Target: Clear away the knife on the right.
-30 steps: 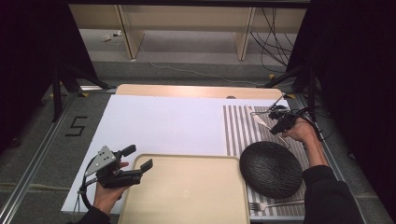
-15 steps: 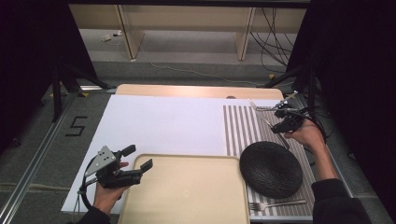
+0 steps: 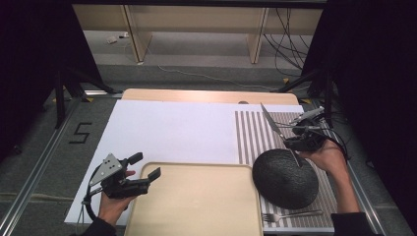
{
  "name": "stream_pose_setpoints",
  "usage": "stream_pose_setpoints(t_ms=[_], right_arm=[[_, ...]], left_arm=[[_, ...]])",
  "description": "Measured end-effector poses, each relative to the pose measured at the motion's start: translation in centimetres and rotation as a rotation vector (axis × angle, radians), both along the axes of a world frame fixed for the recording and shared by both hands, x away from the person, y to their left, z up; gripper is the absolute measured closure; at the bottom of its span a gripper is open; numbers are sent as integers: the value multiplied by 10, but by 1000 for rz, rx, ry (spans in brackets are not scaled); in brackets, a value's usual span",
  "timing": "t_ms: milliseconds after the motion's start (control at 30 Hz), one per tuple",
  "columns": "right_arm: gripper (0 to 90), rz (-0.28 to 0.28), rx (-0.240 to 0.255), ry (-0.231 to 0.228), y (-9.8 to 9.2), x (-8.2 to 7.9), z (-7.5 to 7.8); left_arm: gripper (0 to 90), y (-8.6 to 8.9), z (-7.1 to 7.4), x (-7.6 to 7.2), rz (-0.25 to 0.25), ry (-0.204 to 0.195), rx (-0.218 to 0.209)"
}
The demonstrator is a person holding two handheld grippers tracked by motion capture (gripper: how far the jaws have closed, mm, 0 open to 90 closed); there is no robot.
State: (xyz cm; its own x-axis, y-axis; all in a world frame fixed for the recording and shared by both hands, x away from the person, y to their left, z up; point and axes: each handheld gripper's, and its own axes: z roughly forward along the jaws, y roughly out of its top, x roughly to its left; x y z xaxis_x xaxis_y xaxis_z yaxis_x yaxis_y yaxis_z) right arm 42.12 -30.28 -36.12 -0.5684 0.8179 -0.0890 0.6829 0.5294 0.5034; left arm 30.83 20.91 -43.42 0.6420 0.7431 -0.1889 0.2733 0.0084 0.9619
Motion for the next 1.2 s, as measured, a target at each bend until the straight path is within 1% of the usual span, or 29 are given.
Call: stream_pose_setpoints(t_ms=[33, 100, 133, 167, 233, 500, 533, 633, 700, 733, 767, 833, 867, 900, 933, 967, 1000, 1067, 1100, 1167, 1200], right_arm=[[802, 17, 1, 4, 1, -3, 0], [803, 27, -12, 1, 5, -11, 0], [804, 31, -3, 1, 8, -15, 0], [804, 66, -6, -3, 10, -18, 1], [805, 68, 17, -9, 16, -24, 2], [804, 118, 39, 20, 38, -45, -1], [804, 118, 51, 24, 41, -48, -1], [804, 127, 60, 32, 48, -57, -3], [804, 141, 62, 27, 52, -62, -4], [804, 149, 67, 15, 53, -63, -4], [804, 154, 67, 22, 56, -67, -4], [804, 176, 66, 9, 59, -73, -6], [804, 173, 66, 15, 61, -75, -6], [804, 187, 65, 10, 63, -78, -7], [804, 193, 74, 19, 65, -81, -7], [804, 214, 72, 10, 67, -83, -9], [804, 210, 73, 20, 69, -86, -9], [804, 230, 73, 27, 74, -91, -12], [805, 207, 70, 45, 79, -94, -13], [804, 243, 72, 49, 84, -96, -17], [804, 247, 72, 58, 87, -98, -18]], left_arm=[[127, 0, 0, 0, -1, 0, 0], [127, 0, 0, 0, -1, 0, -1], [127, 1, 0, 0, -4, -1, -1], [127, 1, 0, 0, 1, 0, -1], [127, 1, 0, 1, 2, 1, -4], [127, 0, 0, 1, -1, -1, 1], [127, 0, 0, 1, -1, -2, 1], [127, 1, 0, 0, 2, -1, 0], [127, 1, 0, 0, 2, -1, 1], [127, 1, 0, 0, 2, -2, 1], [127, 1, 0, 0, -2, -3, 2], [127, 0, 0, 1, -2, -3, 3], [127, 0, 0, 0, 2, -2, 3], [127, 0, 0, 0, 2, -2, 3], [127, 0, 0, 0, 2, -2, 3], [127, 0, 0, 0, 1, -2, 4], [127, 0, 0, 1, 2, -1, 5], [127, 0, 0, 1, 2, -1, 7], [127, 0, 0, 1, 2, 0, 7], [127, 0, 0, 0, 2, -1, 7], [127, 0, 0, 0, 2, -2, 6]])
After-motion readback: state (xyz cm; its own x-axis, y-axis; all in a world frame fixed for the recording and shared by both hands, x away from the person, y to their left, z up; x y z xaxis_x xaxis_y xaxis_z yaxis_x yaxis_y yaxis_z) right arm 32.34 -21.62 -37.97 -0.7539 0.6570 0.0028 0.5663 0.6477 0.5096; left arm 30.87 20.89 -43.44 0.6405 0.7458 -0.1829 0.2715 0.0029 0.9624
